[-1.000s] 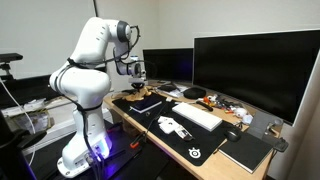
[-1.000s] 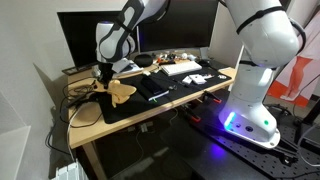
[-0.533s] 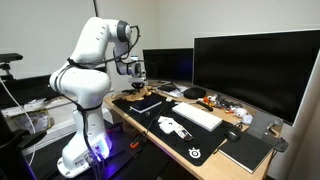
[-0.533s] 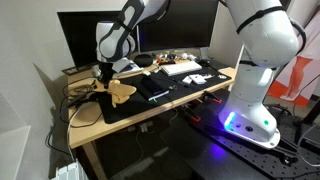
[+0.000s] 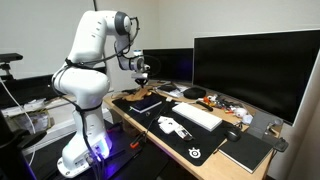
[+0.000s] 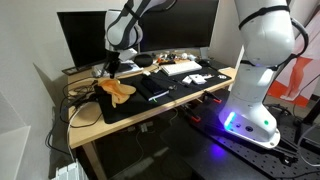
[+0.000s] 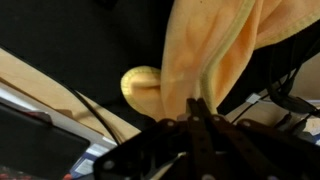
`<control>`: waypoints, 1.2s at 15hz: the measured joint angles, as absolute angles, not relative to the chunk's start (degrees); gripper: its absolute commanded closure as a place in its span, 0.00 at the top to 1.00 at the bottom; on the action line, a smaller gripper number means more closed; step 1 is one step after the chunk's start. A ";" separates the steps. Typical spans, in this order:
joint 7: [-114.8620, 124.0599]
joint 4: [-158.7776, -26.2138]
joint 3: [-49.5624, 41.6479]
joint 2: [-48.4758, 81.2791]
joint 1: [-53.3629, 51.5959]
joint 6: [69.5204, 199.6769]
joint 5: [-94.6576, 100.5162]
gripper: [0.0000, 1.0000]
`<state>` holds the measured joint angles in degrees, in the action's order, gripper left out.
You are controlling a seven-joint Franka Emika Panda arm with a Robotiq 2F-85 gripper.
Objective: Remove the orange towel from the top of the book, lay the towel flat on the desk
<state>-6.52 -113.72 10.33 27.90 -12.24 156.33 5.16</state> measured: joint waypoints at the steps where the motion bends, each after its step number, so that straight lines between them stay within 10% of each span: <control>1: -6.52 -114.75 10.41 26.86 -11.54 156.33 4.97 0.00; 18: -19.24 -121.64 11.72 17.98 -0.22 149.00 -7.32 0.00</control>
